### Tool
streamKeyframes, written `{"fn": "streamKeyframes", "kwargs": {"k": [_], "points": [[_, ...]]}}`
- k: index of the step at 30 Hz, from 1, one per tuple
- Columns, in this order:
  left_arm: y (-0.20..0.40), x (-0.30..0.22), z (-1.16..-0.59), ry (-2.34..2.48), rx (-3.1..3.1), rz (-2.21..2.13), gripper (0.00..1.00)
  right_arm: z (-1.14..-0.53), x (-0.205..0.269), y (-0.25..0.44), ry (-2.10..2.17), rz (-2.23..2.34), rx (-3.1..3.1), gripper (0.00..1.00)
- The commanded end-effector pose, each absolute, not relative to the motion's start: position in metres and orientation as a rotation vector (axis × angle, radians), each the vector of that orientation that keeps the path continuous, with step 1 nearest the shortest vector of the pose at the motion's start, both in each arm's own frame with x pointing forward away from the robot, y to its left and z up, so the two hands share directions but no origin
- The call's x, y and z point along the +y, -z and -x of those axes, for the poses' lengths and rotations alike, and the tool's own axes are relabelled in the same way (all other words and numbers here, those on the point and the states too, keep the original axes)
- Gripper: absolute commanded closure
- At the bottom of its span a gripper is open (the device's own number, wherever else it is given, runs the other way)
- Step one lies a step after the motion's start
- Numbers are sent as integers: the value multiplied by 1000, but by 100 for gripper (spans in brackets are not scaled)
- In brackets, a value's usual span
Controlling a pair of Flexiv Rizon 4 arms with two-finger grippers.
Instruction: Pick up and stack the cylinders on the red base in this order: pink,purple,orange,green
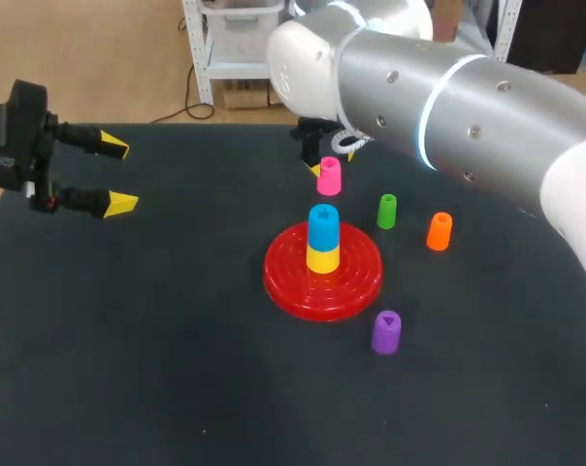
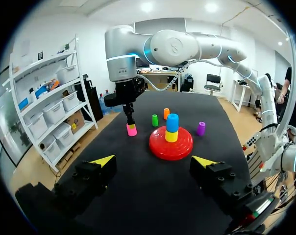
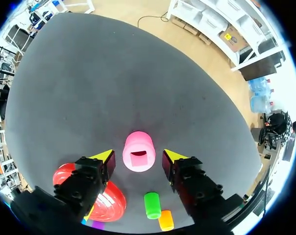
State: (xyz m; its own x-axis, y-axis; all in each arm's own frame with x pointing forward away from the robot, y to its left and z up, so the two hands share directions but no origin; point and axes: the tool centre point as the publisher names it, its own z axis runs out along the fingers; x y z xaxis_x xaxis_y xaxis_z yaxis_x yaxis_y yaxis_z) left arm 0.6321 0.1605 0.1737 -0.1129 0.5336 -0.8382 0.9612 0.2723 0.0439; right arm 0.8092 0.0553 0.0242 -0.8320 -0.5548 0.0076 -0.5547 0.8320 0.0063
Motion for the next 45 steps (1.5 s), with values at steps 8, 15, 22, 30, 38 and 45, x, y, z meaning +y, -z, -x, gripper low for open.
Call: {"fn": "streamKeyframes", "kwargs": {"k": [8, 15, 22, 30, 38, 45], "points": [[-172, 161, -632, 692, 1757, -1364, 0, -812, 50, -33, 2, -886, -3010, 100], [-172, 161, -632, 692, 1757, -1364, 0, -802, 35, -86, -1, -868, -3064, 100], [-172, 161, -632, 692, 1757, -1364, 0, -768, 34, -146, 64, -956, -3089, 100], [-172, 161, -632, 692, 1757, -1364, 0, -704, 48, -164, 121, -1162, -2997, 100], [-172, 161, -632, 692, 1757, -1364, 0, -654, 57, -159, 107, -1309, -2874, 100], [-172, 161, -632, 692, 1757, -1364, 0, -638, 51, -156, 102, -1331, -2859, 100]]}}
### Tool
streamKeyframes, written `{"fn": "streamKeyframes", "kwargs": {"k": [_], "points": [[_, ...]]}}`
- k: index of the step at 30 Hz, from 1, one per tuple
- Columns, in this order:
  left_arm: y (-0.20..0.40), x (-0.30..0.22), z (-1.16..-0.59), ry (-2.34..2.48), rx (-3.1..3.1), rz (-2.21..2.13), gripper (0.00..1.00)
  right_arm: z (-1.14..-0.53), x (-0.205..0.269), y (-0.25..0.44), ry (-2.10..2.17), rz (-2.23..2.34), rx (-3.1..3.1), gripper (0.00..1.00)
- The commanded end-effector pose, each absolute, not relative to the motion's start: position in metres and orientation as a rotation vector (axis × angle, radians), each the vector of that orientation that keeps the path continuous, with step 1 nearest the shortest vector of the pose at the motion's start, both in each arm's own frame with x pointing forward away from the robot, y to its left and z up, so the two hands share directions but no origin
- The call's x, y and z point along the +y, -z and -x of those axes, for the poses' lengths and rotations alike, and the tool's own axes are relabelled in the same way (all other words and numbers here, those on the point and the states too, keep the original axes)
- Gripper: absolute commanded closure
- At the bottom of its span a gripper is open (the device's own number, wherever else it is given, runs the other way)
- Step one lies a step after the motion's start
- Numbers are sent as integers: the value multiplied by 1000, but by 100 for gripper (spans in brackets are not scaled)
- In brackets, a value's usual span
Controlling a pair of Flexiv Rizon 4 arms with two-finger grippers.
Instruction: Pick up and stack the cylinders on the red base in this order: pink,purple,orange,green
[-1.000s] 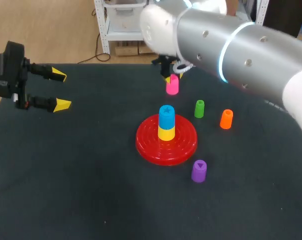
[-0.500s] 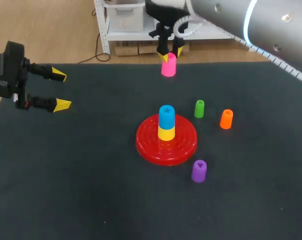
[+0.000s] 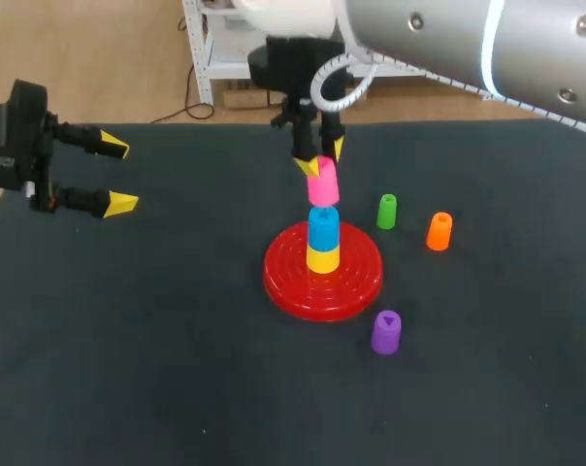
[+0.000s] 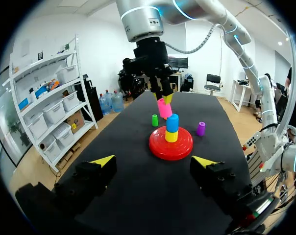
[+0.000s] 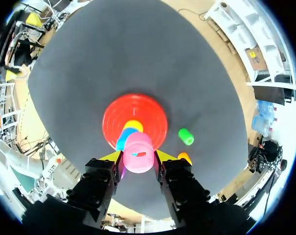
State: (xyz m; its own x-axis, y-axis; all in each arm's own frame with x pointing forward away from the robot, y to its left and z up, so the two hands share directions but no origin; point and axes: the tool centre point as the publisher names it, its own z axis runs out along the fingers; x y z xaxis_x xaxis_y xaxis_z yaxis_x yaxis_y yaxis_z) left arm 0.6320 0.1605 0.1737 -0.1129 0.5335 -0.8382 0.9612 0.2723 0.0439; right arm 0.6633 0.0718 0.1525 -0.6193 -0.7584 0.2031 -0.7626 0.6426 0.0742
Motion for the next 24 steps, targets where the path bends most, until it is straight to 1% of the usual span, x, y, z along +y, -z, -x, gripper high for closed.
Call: {"fn": "streamKeyframes", "kwargs": {"k": [1, 6, 12, 24], "points": [[-172, 161, -632, 692, 1757, -1364, 0, -637, 50, -157, 107, -1331, -2859, 100], [-172, 161, -632, 692, 1757, -1364, 0, -629, 50, -156, 127, -1356, -2869, 100], [-172, 161, -632, 692, 1757, -1364, 0, -632, 57, -148, 177, -1351, -2932, 100], [-172, 161, -632, 692, 1757, -1364, 0, -640, 69, -152, 209, -1399, -2969, 100]]}}
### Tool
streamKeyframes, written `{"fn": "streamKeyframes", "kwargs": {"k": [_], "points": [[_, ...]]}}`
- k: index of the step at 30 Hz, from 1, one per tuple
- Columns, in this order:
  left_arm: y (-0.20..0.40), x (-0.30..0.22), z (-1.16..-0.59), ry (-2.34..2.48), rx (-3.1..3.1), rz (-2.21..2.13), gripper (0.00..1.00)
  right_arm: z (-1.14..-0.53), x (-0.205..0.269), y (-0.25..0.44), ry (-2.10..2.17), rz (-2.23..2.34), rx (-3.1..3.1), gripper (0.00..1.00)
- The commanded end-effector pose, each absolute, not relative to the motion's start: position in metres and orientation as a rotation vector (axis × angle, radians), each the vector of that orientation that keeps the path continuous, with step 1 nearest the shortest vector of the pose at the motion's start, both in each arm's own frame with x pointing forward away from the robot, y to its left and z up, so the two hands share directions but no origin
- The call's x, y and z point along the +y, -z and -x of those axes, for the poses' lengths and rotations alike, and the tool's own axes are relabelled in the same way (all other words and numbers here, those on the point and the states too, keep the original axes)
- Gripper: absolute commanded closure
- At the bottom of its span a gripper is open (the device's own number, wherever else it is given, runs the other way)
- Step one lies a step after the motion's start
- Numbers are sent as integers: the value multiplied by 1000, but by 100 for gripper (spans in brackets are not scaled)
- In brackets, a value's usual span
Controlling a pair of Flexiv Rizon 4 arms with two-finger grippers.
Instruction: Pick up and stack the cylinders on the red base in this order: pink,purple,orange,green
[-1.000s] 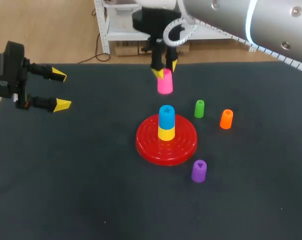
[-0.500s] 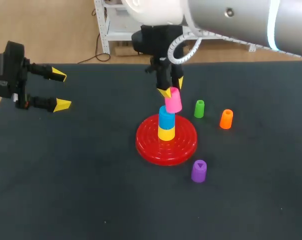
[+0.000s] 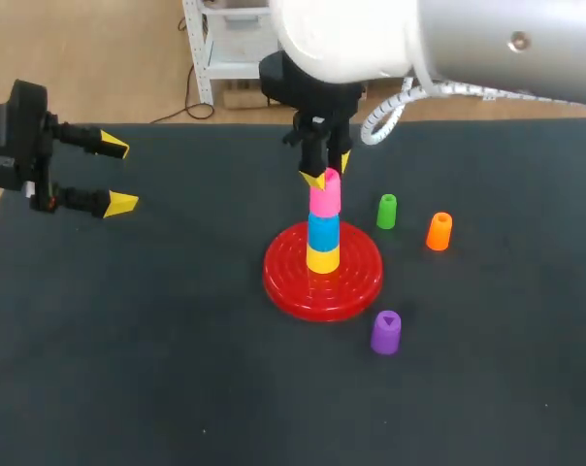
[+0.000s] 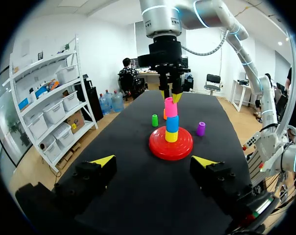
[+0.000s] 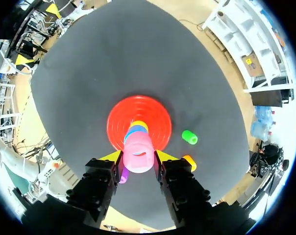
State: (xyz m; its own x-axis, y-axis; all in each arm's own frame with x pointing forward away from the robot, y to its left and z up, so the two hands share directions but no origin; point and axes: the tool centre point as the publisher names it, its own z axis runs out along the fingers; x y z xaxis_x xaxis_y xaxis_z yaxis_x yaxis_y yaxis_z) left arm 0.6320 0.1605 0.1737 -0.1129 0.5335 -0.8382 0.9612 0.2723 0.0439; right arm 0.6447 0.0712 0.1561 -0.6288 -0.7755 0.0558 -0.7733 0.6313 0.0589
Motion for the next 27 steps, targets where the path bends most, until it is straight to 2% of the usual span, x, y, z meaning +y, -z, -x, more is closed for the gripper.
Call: {"fn": "streamKeyframes", "kwargs": {"k": [1, 27], "points": [[-172, 161, -632, 692, 1757, -1364, 0, -640, 70, -151, 194, -1412, -2958, 100], [-172, 161, -632, 692, 1757, -1364, 0, -640, 67, -143, 85, -1416, -2854, 100]]}}
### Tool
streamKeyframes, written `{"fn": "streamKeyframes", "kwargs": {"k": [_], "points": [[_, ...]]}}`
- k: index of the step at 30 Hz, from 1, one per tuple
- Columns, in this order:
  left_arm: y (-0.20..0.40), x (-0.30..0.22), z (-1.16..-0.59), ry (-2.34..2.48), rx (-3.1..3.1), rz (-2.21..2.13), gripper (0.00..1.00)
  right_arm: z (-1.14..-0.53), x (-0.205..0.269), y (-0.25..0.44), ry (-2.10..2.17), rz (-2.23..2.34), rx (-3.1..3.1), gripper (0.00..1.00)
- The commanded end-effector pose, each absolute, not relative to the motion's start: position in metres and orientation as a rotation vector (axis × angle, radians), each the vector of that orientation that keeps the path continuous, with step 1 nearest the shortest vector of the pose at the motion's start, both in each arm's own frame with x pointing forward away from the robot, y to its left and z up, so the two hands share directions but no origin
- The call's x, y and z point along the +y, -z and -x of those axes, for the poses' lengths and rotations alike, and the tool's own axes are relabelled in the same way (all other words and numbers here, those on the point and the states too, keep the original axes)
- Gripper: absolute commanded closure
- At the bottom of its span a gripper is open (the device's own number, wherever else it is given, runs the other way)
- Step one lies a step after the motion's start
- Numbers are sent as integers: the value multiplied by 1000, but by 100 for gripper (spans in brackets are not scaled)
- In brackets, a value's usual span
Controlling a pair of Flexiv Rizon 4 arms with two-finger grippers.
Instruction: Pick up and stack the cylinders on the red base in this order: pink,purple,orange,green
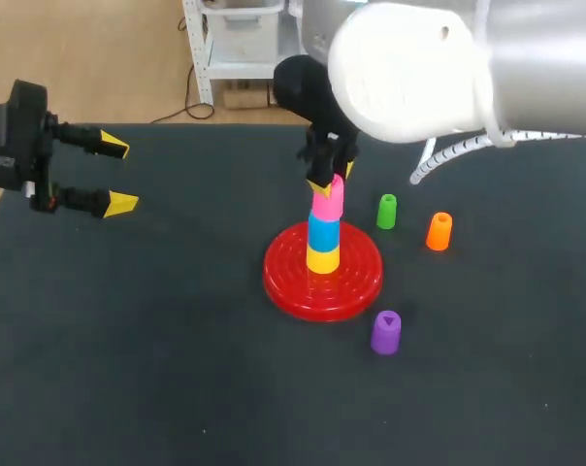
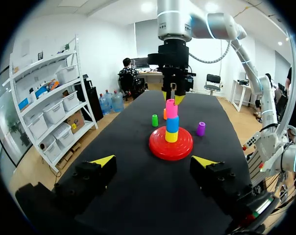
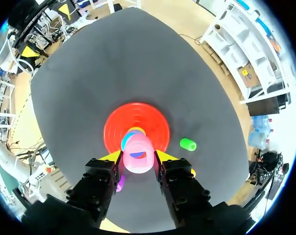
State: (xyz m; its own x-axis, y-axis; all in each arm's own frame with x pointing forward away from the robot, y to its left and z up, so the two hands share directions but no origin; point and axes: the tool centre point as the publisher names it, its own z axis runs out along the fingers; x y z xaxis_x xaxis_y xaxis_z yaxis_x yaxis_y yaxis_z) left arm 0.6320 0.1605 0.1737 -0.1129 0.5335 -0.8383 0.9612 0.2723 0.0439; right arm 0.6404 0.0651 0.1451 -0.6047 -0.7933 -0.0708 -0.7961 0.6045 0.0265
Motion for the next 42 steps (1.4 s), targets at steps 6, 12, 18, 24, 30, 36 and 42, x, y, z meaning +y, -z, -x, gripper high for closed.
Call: {"fn": "streamKeyframes", "kwargs": {"k": [6, 12, 18, 24, 30, 36, 42], "points": [[-172, 161, -632, 692, 1757, -1364, 0, -641, 70, -142, -74, 1383, 2765, 100], [-172, 161, -632, 692, 1757, -1364, 0, -641, 71, -141, -73, 1383, 2765, 100], [-172, 161, -632, 692, 1757, -1364, 0, -636, 71, -135, -33, 1413, 2784, 100], [-172, 161, -632, 692, 1757, -1364, 0, -634, 73, -137, -46, 1413, 2784, 100], [-172, 161, -632, 692, 1757, -1364, 0, -635, 73, -129, -14, 1419, 2787, 100], [-172, 161, -632, 692, 1757, -1364, 0, -638, 73, -109, -1, 1411, 2832, 100], [-172, 161, -632, 692, 1757, -1364, 0, -640, 70, -121, -88, 1361, 2788, 85]]}}
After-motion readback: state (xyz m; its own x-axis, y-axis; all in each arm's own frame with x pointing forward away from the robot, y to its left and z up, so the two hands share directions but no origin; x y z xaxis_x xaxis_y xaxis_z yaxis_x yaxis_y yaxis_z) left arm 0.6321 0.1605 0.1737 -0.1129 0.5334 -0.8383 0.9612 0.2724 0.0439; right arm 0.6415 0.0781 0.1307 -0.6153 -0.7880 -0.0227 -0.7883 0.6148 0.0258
